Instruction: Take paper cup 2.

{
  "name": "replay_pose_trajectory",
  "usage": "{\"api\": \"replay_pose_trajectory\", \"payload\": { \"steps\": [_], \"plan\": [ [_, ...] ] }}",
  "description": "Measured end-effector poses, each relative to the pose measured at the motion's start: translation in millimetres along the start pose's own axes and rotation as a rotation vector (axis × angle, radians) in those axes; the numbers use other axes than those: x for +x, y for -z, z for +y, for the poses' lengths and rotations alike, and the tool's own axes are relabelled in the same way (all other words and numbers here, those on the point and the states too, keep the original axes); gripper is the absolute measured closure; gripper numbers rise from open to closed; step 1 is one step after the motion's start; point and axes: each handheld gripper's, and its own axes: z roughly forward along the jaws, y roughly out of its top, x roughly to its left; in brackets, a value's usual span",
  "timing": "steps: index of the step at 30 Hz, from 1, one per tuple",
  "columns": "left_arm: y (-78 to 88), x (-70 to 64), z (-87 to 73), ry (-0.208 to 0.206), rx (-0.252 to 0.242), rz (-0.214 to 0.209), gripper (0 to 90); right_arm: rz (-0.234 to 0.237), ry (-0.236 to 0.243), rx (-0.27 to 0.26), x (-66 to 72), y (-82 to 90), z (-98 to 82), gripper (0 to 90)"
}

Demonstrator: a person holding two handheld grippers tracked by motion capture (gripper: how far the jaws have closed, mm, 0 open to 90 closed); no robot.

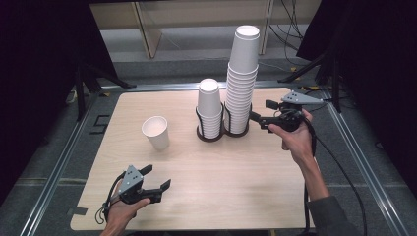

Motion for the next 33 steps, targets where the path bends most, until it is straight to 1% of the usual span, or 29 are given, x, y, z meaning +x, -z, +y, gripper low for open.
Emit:
{"api": "replay_pose_trajectory", "payload": {
  "steps": [1,2,4,5,6,7,8,9,10,11,12,13,14,15,16,18,19,20,25,26,27,28,29,30,31,33],
  "plan": [
    [-0.3,-0.1,-0.2,-0.003,0.0,0.001,14.0,-0.001,-0.005,-0.006,-0.3,-0.9,5.8,15.5],
    [0.3,-0.3,0.0,-0.004,0.008,0.006,14.0,-0.004,0.007,-0.017,-1.0,-2.0,10.5,15.5],
    [0.2,-0.3,-0.3,-0.002,0.006,0.007,14.1,-0.017,0.03,-0.032,-2.4,-2.9,19.9,15.5],
    [0.8,-0.3,-0.2,-0.007,0.016,0.012,14.1,-0.009,0.014,-0.035,-1.8,-3.3,25.0,15.5],
    [0.6,-0.1,-0.7,-0.005,0.017,0.012,14.1,-0.008,0.022,-0.047,-2.6,-3.9,30.6,15.5],
    [-0.1,0.6,-1.5,-0.008,0.017,0.008,14.1,-0.017,0.027,-0.053,-2.7,-4.2,36.0,15.5],
    [-1.2,0.6,-2.4,-0.002,0.01,0.003,14.0,-0.015,0.019,-0.054,-1.8,-5.2,41.6,15.4],
    [-0.7,0.4,-2.5,-0.002,0.021,0.011,14.0,-0.029,0.035,-0.065,-2.5,-5.9,47.1,15.4],
    [-1.2,0.7,-2.9,-0.004,0.023,0.011,14.1,-0.026,0.028,-0.063,-2.3,-6.7,52.2,15.4],
    [-2.8,0.8,-3.7,0.003,0.012,-0.001,14.0,-0.036,0.029,-0.062,-2.4,-7.4,57.5,15.4],
    [-2.8,0.8,-3.7,0.003,0.012,-0.001,14.0,-0.036,0.029,-0.062,-2.4,-7.4,57.5,15.4],
    [-3.1,0.1,-3.9,0.005,0.007,0.0,14.1,-0.047,0.037,-0.073,-4.4,-10.6,67.6,15.3],
    [-3.1,0.1,-3.9,0.005,0.007,0.0,14.1,-0.047,0.037,-0.073,-4.4,-10.6,67.6,15.3],
    [-3.3,0.4,-3.8,0.004,0.004,-0.002,14.1,-0.064,0.056,-0.08,-7.5,-13.8,74.9,15.3],
    [-3.4,0.3,-3.8,0.005,0.003,-0.003,14.0,-0.064,0.037,-0.075,-6.8,-14.8,76.9,15.3],
    [-3.4,0.4,-3.9,0.006,0.003,-0.003,14.0,-0.071,0.064,-0.081,-9.7,-19.3,82.4,15.3],
    [-3.4,0.4,-3.9,0.006,0.003,-0.003,14.1,-0.066,0.048,-0.082,-8.9,-20.8,83.8,15.3],
    [-2.4,1.3,-3.7,-0.004,0.013,-0.003,14.1,-0.071,0.061,-0.083,-9.4,-21.9,86.1,15.3],
    [-2.3,1.4,-3.7,-0.004,0.014,-0.004,14.0,-0.077,0.053,-0.092,-9.9,-27.1,94.9,15.3],
    [-2.6,1.1,-3.8,-0.004,0.012,-0.005,14.1,-0.092,0.052,-0.096,-11.3,-28.0,99.5,15.2],
    [-3.3,0.2,-4.0,0.006,0.005,-0.005,14.1,-0.079,0.047,-0.104,-12.2,-29.7,100.9,15.3],
    [-3.0,0.0,-3.9,0.007,0.011,-0.002,14.1,-0.089,0.062,-0.102,-13.4,-30.2,103.3,15.2],
    [-2.7,0.7,-4.0,-0.002,0.018,-0.003,14.1,-0.087,0.069,-0.103,-14.3,-31.7,105.6,15.2],
    [-2.7,0.3,-3.9,0.001,0.02,-0.001,14.0,-0.084,0.071,-0.107,-15.1,-33.2,107.9,15.2],
    [-2.3,0.2,-3.8,-0.002,0.025,0.0,14.1,-0.077,0.063,-0.105,-15.4,-34.3,109.9,15.2],
    [-2.4,0.0,-3.7,-0.001,0.024,0.0,14.1,-0.088,0.067,-0.101,-16.3,-37.2,113.7,15.2]
  ]
}}
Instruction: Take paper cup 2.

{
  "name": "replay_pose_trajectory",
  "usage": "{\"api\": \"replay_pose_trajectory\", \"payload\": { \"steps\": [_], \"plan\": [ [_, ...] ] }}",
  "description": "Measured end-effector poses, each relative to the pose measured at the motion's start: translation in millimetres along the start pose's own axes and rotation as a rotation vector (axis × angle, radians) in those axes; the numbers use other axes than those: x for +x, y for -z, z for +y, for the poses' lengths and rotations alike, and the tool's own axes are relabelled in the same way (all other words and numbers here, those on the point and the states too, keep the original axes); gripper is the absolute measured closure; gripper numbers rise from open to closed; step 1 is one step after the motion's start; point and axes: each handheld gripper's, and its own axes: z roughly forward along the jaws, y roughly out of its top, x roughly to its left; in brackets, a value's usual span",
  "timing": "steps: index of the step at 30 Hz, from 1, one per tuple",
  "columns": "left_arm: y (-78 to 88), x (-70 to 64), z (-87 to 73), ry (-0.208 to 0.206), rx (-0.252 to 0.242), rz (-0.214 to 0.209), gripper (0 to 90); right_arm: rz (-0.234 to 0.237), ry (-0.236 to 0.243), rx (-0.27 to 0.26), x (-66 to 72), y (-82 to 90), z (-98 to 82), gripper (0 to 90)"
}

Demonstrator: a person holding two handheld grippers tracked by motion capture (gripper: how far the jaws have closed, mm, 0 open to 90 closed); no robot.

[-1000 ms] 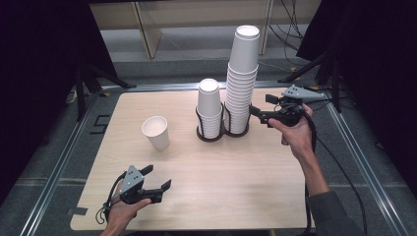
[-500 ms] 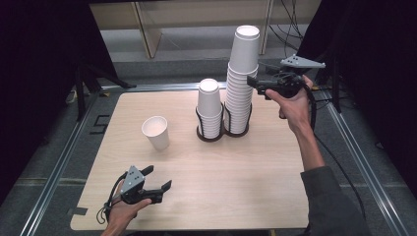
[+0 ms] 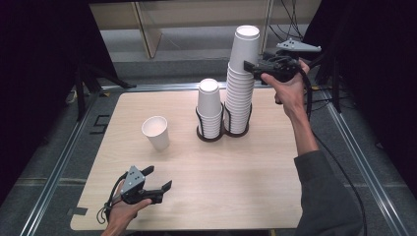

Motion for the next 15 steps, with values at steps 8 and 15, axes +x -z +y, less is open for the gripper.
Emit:
{"api": "replay_pose_trajectory", "payload": {
  "steps": [8,15],
  "plan": [
    [-0.3,0.0,-0.3,0.001,-0.006,-0.009,14.1,0.024,-0.005,0.002,3.3,-17.6,8.6,15.2],
    [-0.6,0.2,-0.4,0.0,-0.012,-0.014,14.1,0.024,-0.01,-0.001,2.4,-30.6,10.8,13.6]
  ]
}}
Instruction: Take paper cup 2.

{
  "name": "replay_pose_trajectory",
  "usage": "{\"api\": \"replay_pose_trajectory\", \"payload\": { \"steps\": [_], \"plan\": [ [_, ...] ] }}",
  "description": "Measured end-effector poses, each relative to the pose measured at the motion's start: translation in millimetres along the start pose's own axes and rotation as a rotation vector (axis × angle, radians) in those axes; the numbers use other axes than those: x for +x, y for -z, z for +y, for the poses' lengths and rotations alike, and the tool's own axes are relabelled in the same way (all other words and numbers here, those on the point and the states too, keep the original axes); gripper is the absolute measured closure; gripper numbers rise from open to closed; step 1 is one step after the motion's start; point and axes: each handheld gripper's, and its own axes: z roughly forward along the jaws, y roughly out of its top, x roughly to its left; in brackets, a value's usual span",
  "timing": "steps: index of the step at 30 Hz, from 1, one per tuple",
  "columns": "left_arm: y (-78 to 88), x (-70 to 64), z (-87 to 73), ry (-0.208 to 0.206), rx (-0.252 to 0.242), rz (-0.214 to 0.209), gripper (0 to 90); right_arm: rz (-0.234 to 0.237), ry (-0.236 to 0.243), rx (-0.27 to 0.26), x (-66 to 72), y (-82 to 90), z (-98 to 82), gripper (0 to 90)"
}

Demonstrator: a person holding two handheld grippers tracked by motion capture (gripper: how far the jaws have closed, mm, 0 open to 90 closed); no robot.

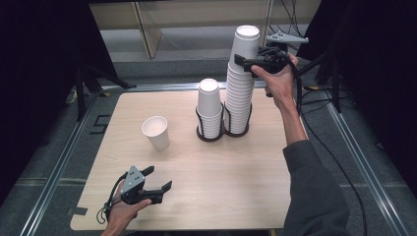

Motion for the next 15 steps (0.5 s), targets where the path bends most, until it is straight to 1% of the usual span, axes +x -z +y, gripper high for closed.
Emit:
{"api": "replay_pose_trajectory", "payload": {
  "steps": [3,4,5,6,7,9,12,13,15],
  "plan": [
    [0.0,-0.2,0.1,-0.001,0.0,-0.002,14.1,-0.006,-0.006,0.007,1.2,-4.2,0.7,12.9],
    [0.0,-0.2,0.1,-0.001,0.0,-0.001,14.1,-0.001,-0.008,0.007,1.5,-5.7,0.8,12.8],
    [0.0,-0.2,0.1,-0.002,0.001,-0.001,14.1,-0.008,-0.003,0.012,1.1,-6.7,1.1,12.7],
    [0.0,-0.2,0.0,-0.001,0.001,-0.002,14.0,-0.006,-0.008,0.01,0.8,-7.7,1.1,12.7],
    [0.0,-0.1,0.0,-0.001,0.001,-0.002,14.1,-0.002,-0.027,0.009,1.4,-8.4,1.3,12.7],
    [-0.1,-0.2,0.0,-0.001,0.001,-0.003,14.1,0.001,-0.018,0.003,0.7,-10.1,1.7,13.4],
    [-0.1,-0.2,0.1,-0.001,0.001,-0.003,14.1,0.002,-0.03,0.013,0.5,-9.5,3.5,14.6],
    [0.1,-0.1,0.2,-0.002,0.003,-0.002,14.1,-0.004,-0.021,0.014,0.3,-9.0,4.0,15.0],
    [0.3,-0.1,0.3,-0.002,0.005,0.001,14.1,0.0,-0.026,-0.005,0.8,-7.9,5.8,15.5]
  ]
}}
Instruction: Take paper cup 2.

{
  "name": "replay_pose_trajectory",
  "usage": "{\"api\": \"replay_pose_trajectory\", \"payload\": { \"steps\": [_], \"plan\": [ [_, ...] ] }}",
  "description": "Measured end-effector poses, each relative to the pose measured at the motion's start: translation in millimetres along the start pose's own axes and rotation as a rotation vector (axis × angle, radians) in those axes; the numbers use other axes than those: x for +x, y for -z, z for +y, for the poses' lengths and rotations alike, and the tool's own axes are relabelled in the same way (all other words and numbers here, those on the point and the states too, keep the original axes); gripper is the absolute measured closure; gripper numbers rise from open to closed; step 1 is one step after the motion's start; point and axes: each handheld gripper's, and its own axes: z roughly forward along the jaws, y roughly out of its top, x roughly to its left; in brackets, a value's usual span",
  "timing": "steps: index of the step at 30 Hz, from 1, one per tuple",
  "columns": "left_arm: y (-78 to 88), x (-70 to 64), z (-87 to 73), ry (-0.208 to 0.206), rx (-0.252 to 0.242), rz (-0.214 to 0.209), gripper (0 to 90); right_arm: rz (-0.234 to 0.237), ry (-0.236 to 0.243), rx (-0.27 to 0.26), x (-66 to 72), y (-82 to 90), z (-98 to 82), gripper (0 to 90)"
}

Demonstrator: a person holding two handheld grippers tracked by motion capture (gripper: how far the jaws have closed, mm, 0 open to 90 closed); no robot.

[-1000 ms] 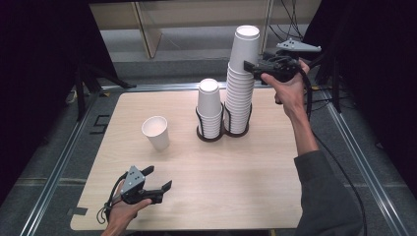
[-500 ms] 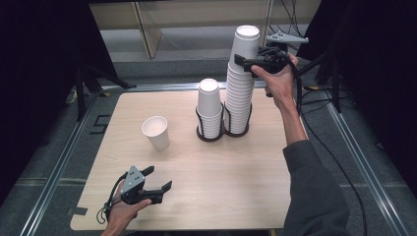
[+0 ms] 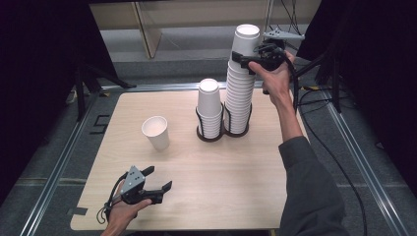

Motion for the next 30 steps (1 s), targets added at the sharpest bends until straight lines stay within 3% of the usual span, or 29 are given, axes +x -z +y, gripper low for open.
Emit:
{"api": "replay_pose_trajectory", "payload": {
  "steps": [3,6,16,18,30],
  "plan": [
    [-0.4,0.2,-0.2,0.001,-0.005,-0.004,14.1,0.001,-0.013,-0.015,0.9,2.8,4.7,16.0],
    [-0.1,-0.2,0.0,0.0,0.002,-0.003,14.1,-0.008,0.01,-0.023,2.1,5.7,11.2,16.2],
    [0.2,0.1,0.0,-0.003,0.011,0.0,14.1,-0.022,0.015,-0.093,9.2,19.3,35.7,16.2],
    [-1.5,0.6,-1.0,-0.003,0.004,-0.006,14.1,-0.026,0.013,-0.126,11.9,25.6,46.2,16.3],
    [-1.9,0.5,-1.5,-0.004,0.007,-0.008,14.1,-0.038,0.029,-0.176,15.6,55.0,70.5,16.4]
  ]
}}
